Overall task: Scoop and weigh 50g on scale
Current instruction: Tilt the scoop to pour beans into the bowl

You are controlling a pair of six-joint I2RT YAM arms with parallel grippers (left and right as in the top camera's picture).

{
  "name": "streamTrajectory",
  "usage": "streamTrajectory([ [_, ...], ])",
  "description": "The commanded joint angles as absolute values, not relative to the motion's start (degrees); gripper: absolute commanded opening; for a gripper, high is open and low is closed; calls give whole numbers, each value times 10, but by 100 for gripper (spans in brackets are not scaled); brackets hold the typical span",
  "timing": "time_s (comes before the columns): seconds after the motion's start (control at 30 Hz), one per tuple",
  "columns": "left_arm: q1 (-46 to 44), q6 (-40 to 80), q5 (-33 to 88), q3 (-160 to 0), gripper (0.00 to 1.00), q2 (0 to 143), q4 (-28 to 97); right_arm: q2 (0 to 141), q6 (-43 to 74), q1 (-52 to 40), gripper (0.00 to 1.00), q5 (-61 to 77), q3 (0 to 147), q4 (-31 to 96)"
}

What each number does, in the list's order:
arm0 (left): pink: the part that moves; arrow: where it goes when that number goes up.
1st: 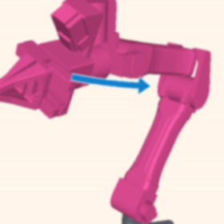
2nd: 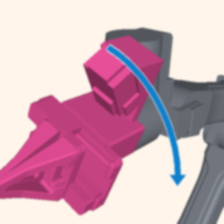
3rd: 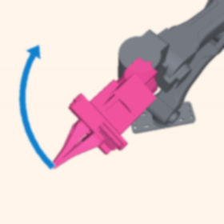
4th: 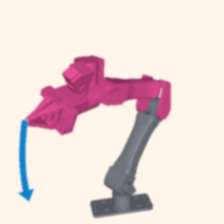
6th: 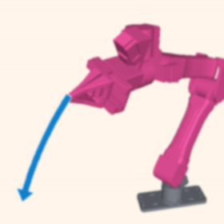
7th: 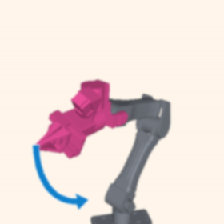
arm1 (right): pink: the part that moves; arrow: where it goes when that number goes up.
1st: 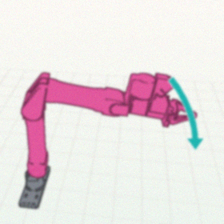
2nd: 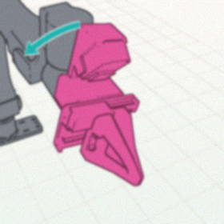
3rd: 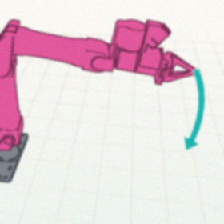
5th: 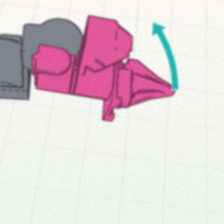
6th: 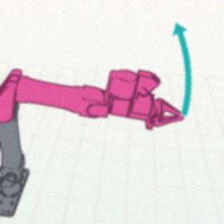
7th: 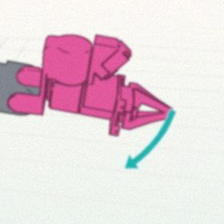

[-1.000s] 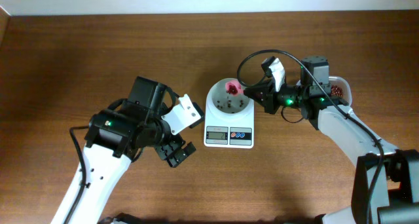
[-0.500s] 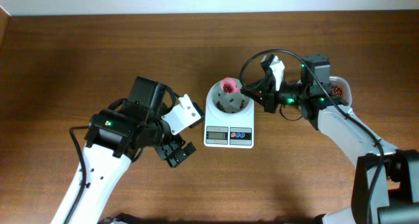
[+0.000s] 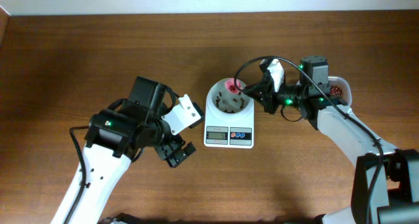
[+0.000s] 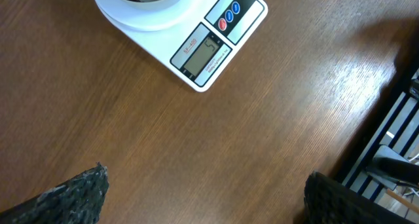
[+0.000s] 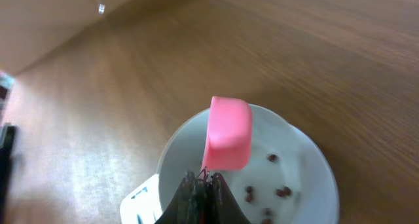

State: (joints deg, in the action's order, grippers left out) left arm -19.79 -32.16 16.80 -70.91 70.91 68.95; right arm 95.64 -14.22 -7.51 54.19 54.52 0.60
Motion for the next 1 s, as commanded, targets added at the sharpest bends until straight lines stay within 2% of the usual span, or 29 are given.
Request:
streamTrajectory([
  [0.0,-196,-331,178,-705,99,705,688,951,-165,-80,4,557,546,3],
  [0.03,-196,-331,178,-705,99,705,688,951,-165,-80,4,457,546,16],
  [0.23,-196,-331,178,-705,99,705,688,951,-164,-79,4,463,547,11],
  [0.27,-196,-331,178,-705,99,705,688,951,-149,-79,4,495,547,11],
  [0.3,-196,-331,178,-705,99,705,688,949,-148,-79,4,595,547,7],
  [0.33,-196,-331,178,-705,99,705,688,950,-175,-79,4,602,546,4],
  [0.4,-196,-331,178,-705,99,705,688,950,-186,-79,4,453,547,24],
  [0.7,-196,-331,178,-705,99,705,688,950,-186,-83,4,463,547,17],
  [0.73,-196,-331,178,-705,99,705,688,949,-186,-83,4,496,547,17],
  [0.77,-196,-331,178,-705,99,705,688,945,-187,-83,4,613,549,9],
  [0.8,-196,-331,178,-705,99,705,688,944,-187,-83,4,617,549,-3],
  [0.87,-196,-331,178,-705,99,705,688,944,-187,-83,4,480,549,15],
  [0.97,-196,-331,178,-705,99,705,688,944,-187,-83,4,469,549,10],
])
